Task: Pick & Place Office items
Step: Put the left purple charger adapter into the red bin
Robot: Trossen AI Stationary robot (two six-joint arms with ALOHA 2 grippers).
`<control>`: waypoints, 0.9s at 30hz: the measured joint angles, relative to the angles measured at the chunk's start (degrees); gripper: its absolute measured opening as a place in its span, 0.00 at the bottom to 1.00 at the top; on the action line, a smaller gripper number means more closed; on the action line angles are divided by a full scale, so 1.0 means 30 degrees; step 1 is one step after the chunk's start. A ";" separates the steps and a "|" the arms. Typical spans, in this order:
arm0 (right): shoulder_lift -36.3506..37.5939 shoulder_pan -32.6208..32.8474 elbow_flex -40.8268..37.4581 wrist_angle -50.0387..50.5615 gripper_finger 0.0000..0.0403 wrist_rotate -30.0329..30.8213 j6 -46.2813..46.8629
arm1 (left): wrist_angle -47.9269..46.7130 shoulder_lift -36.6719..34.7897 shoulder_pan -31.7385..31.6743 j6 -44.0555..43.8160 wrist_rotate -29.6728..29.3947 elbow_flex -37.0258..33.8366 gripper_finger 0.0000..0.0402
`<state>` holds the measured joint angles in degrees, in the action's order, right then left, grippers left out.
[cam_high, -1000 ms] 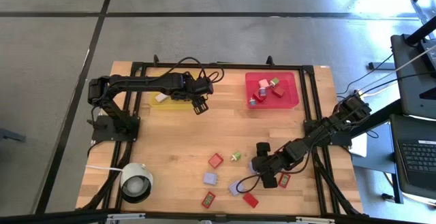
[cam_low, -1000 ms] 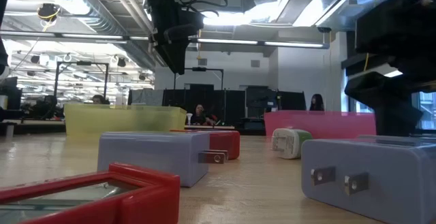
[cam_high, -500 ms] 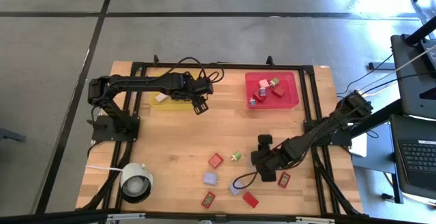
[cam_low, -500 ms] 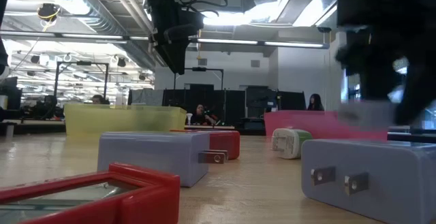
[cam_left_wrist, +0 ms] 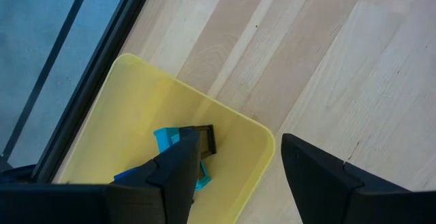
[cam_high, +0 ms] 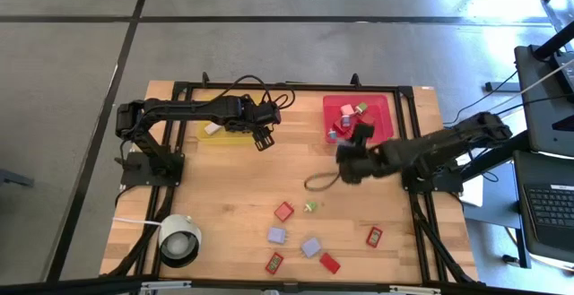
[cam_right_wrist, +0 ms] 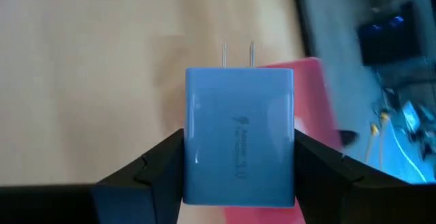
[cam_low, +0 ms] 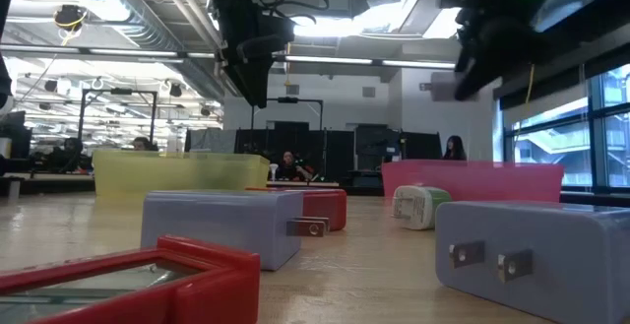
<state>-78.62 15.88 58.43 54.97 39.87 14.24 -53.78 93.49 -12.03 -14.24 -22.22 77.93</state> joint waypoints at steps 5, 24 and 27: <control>0.0729 -0.3095 -0.0675 -0.0164 0.54 0.0077 -0.0709 | 0.0007 0.0000 -0.0006 0.0001 0.0000 0.0000 0.50; 0.0879 -1.1847 -0.6205 -0.5200 0.54 -0.2533 -0.3421 | 0.0007 0.0000 -0.0006 0.0006 0.0000 0.0000 0.50; 0.0879 -1.2822 -0.6330 -0.6007 0.54 -0.4293 -0.3462 | 0.0003 0.0000 -0.0007 0.0003 0.0000 0.0000 0.50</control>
<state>-75.99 -22.59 39.44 36.95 26.99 3.86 -53.77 93.49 -12.05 -14.23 -22.22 77.93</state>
